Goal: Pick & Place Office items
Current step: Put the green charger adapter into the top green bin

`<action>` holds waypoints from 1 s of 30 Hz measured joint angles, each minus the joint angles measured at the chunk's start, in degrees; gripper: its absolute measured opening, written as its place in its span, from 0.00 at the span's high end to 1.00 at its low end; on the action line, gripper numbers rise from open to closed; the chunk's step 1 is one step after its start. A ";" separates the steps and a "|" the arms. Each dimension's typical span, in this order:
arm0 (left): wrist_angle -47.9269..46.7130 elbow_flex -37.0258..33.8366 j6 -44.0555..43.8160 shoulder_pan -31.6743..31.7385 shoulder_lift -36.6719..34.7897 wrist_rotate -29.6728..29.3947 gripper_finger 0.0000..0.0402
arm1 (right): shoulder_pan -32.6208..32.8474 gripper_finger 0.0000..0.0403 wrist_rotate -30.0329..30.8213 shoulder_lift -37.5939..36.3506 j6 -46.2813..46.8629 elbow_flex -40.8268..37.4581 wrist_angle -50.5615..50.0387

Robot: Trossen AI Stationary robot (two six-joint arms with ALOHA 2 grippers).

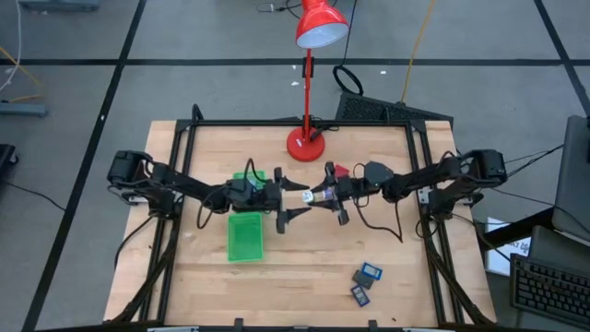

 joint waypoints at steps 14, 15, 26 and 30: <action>-0.24 1.53 -0.20 -0.60 -0.04 1.06 0.27 | 1.03 0.67 0.00 -0.03 -0.68 0.26 0.70; -0.26 1.53 -0.20 -0.60 -0.04 1.06 0.27 | 1.03 0.67 -0.04 -0.03 -0.68 0.26 0.70; -0.30 1.51 -0.18 -0.60 -0.04 1.06 0.27 | 0.98 0.67 -0.12 -0.03 -0.68 0.26 0.68; -0.30 1.50 -0.18 -0.60 -0.07 1.06 0.28 | 0.98 0.67 -0.15 -0.03 -0.68 0.26 0.67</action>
